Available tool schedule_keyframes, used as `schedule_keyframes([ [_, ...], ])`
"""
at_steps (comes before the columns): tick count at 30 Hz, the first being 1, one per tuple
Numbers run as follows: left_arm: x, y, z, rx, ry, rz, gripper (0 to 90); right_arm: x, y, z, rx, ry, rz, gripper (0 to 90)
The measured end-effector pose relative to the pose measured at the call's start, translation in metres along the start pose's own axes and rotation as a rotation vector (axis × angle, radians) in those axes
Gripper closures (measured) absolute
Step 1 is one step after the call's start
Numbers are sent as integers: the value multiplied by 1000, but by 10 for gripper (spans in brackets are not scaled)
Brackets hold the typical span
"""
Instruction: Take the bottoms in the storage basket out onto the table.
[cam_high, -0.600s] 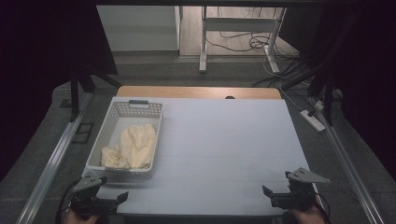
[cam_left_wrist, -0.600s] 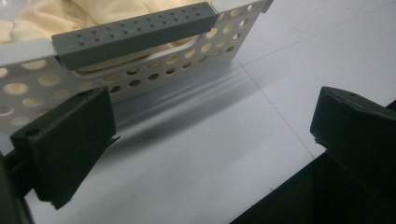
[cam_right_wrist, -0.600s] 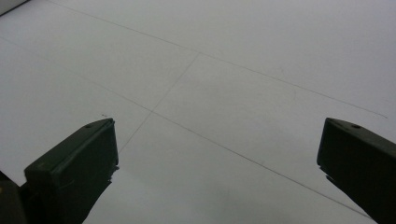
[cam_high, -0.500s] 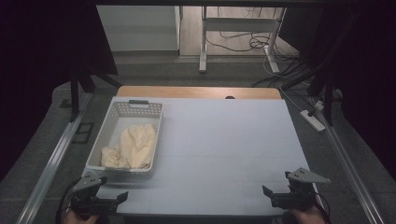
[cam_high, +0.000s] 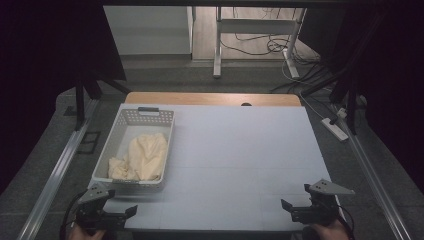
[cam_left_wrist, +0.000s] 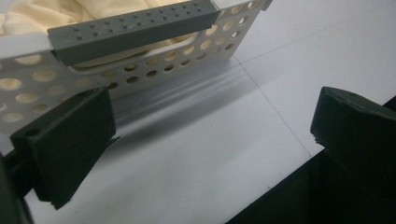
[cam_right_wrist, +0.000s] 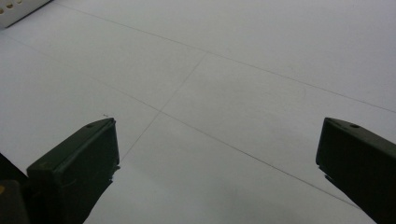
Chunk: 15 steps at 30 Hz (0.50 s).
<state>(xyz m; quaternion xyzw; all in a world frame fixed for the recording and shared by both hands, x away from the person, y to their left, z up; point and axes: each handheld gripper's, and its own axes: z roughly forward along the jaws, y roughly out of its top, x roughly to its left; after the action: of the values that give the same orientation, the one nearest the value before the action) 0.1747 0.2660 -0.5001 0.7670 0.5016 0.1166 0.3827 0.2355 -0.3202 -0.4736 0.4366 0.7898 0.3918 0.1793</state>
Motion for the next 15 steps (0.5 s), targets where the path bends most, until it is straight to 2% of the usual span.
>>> schedule_keyframes([
  [7, 2, 0, -1, -10, -15, -13, 0, 0, 0, 1, 4, 11, -4, 0],
  [12, 3, 0, -2, -19, -26, -24, 0, -2, 0, 0, 0, 25, 10, 0],
  [15, 1, 1, -2, -18, -33, -11, 0, -2, 0, 1, 4, 27, 9, 0],
])
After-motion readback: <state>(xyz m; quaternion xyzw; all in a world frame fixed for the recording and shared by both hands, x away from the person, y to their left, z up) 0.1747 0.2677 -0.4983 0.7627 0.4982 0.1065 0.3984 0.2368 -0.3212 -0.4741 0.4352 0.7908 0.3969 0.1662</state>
